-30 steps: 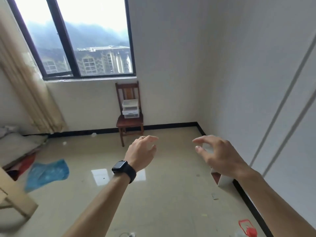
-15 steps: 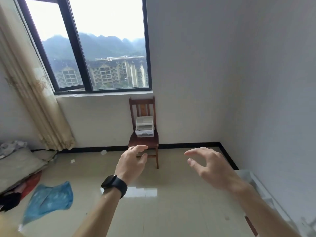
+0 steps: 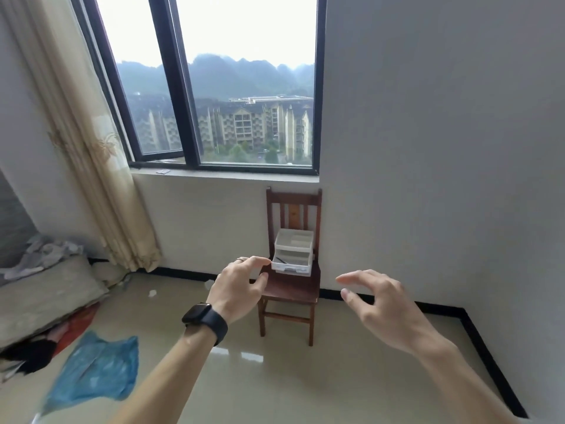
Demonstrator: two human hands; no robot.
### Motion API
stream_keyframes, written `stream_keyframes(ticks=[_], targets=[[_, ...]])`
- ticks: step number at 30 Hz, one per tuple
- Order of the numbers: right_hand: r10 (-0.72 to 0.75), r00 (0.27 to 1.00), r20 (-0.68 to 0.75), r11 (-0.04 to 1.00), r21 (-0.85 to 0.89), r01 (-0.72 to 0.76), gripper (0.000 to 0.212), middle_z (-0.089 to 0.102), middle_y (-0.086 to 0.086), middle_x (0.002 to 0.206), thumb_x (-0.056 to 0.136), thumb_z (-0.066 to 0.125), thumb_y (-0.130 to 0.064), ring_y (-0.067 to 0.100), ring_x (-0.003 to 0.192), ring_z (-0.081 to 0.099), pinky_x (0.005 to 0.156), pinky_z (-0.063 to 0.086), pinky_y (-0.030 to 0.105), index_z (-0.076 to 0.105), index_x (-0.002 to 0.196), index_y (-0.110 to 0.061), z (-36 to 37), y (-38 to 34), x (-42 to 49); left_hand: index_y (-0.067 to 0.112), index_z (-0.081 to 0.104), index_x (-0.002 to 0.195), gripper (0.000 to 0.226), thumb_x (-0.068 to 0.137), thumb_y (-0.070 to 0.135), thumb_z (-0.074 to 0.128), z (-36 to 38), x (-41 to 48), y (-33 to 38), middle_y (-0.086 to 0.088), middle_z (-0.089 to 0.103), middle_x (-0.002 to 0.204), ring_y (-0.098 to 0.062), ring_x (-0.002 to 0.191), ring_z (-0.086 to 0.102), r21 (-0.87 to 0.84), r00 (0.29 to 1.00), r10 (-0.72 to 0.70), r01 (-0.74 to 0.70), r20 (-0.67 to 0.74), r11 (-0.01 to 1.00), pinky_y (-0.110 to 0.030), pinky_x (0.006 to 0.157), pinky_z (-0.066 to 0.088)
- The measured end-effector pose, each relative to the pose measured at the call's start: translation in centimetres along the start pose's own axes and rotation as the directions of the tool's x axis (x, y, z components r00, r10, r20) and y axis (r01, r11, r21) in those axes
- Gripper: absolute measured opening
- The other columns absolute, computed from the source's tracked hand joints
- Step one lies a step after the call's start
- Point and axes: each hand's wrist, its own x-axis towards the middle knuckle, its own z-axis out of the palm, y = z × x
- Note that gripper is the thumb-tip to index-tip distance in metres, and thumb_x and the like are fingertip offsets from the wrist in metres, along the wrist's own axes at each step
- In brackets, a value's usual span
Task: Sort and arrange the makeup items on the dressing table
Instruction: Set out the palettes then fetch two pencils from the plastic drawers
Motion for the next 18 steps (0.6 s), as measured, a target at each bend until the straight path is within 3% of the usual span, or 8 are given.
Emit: stream_keyframes(ticks=[4, 12, 18], targets=[[-0.002, 0.999, 0.038, 1.0, -0.005, 0.002, 0.02, 0.063, -0.029, 0.115, 0.095, 0.064, -0.037, -0.003, 0.117, 0.053, 0.102, 0.04, 0.021, 0.067, 0.114, -0.042, 1.7, 3.2, 8.3, 0.035, 0.065, 0.123, 0.031, 0.093, 0.028, 0.06, 1.6, 6.9, -3.3, 0.013, 0.065, 0.118, -0.008, 0.116, 0.058, -0.004, 0.999, -0.045, 0.045, -0.003, 0.999, -0.035, 0.102, 0.046], [0.038, 0.987, 0.154, 0.999, -0.03, -0.034, 0.017, 0.063, -0.031, 0.111, 0.096, 0.063, -0.036, -0.005, 0.114, 0.055, 0.101, 0.042, 0.021, 0.064, 0.107, -0.049, 8.7, 9.9, 25.0, 0.034, 0.065, 0.123, 0.031, 0.093, 0.029, 0.059, 6.6, 22.1, -13.1, 0.013, 0.064, 0.121, -0.007, 0.116, 0.058, 0.002, 0.991, -0.125, 0.125, 0.054, 0.992, -0.033, 0.103, 0.045], [0.172, 0.956, 0.237, 0.985, -0.053, -0.164, 0.017, 0.063, -0.031, 0.109, 0.096, 0.061, -0.036, -0.005, 0.112, 0.057, 0.099, 0.045, 0.024, 0.065, 0.109, -0.047, 15.3, 15.4, 36.0, 0.035, 0.062, 0.126, 0.032, 0.095, 0.03, 0.055, 11.3, 32.7, -20.7, 0.011, 0.062, 0.126, -0.009, 0.119, 0.056, 0.08, 0.957, -0.196, 0.183, 0.212, 0.98, -0.033, 0.104, 0.044]])
